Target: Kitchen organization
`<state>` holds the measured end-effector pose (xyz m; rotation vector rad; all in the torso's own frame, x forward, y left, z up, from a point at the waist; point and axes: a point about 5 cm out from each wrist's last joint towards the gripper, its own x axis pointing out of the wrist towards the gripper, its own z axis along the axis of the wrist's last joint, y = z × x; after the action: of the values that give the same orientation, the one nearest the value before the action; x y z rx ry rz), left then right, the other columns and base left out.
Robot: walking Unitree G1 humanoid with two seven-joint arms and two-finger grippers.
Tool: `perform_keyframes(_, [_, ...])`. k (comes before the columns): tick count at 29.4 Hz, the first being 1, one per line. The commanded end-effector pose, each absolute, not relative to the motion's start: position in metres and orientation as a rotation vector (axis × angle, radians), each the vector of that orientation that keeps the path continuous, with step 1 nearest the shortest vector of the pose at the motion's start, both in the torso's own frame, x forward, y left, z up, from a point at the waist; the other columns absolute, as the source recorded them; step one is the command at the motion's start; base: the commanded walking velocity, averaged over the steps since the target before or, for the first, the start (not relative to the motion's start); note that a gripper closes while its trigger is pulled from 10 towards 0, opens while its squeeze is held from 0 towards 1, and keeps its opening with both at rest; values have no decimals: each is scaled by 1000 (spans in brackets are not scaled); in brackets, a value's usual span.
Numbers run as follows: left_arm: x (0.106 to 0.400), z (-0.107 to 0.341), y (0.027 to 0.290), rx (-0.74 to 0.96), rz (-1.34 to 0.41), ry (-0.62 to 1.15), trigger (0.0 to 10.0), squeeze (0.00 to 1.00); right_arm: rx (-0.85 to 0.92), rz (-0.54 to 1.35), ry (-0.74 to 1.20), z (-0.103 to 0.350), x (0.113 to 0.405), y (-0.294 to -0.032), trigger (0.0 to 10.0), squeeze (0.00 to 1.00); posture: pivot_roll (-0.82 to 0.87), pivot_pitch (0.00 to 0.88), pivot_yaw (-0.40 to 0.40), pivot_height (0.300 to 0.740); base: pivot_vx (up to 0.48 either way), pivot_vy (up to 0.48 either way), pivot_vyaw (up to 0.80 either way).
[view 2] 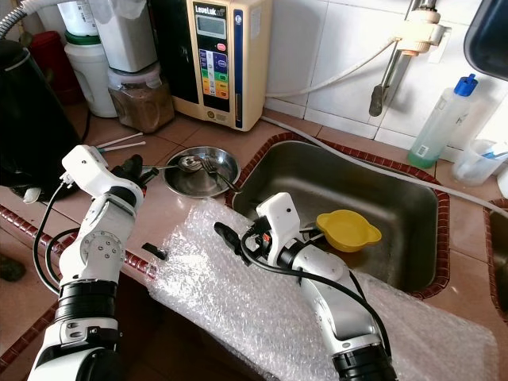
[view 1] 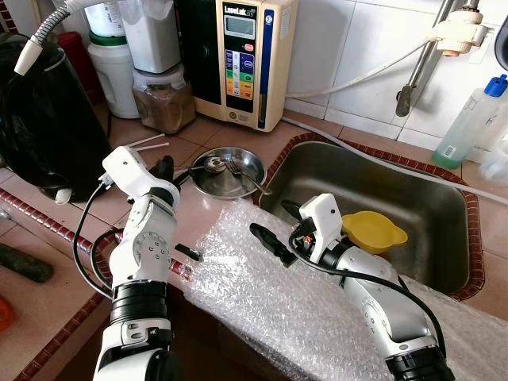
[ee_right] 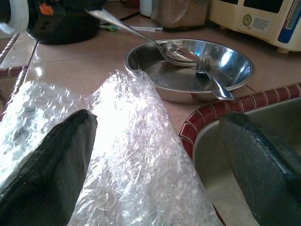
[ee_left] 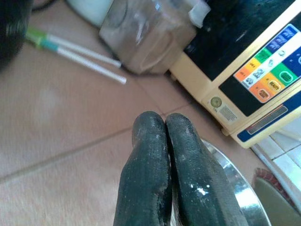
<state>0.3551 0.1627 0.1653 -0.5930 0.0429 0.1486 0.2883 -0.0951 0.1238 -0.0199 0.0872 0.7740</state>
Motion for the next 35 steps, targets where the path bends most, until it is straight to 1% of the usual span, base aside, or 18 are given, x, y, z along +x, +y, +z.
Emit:
perform_keyframes(1, [355,172,163,-543,136,9,0,0,-26,771,84,124,289,-95,10000,0,35,0,0,740,0,0,0])
perform_keyframes(6, [356,177,163,-538,114,-5,0,0,-25,767,82,123,290,-95,10000,0,37,0,1,740,0,0,0])
perform_keyframes(9, [356,190,166,-428,53,-81,0,0,-26,762,85,122,290,-96,10000,0,36,0,0,740,0,0,0])
perform_keyframes(12, [357,192,170,-437,43,-85,0,0,-26,762,86,122,290,-96,10000,0,38,0,-1,740,0,0,0])
perform_keyframes(14, [357,196,173,-400,22,-103,0,0,-27,760,87,121,290,-96,10000,0,38,0,-2,740,0,0,0])
perform_keyframes(17, [357,208,180,-359,43,-182,0,0,-35,752,86,121,291,-98,10000,0,40,0,-3,740,0,0,0])
perform_keyframes(20, [356,215,179,-362,18,-220,0,0,-35,747,86,121,292,-99,10000,0,40,0,-6,740,0,0,0])
perform_keyframes(25, [353,228,170,-381,-77,-300,0,0,-43,741,81,122,293,-99,10000,0,38,0,-8,740,0,0,0])
perform_keyframes(29, [348,243,156,-344,-186,-395,0,0,-54,718,71,123,297,-102,10000,0,41,0,-11,740,0,0,0])
perform_keyframes(30, [348,246,150,-352,-235,-403,0,0,-58,709,63,125,299,-103,10000,0,40,0,-10,740,0,0,0])
perform_keyframes(35, [342,253,135,-414,-365,-437,0,0,-76,685,35,128,304,-107,10000,0,42,0,-14,740,0,0,0])
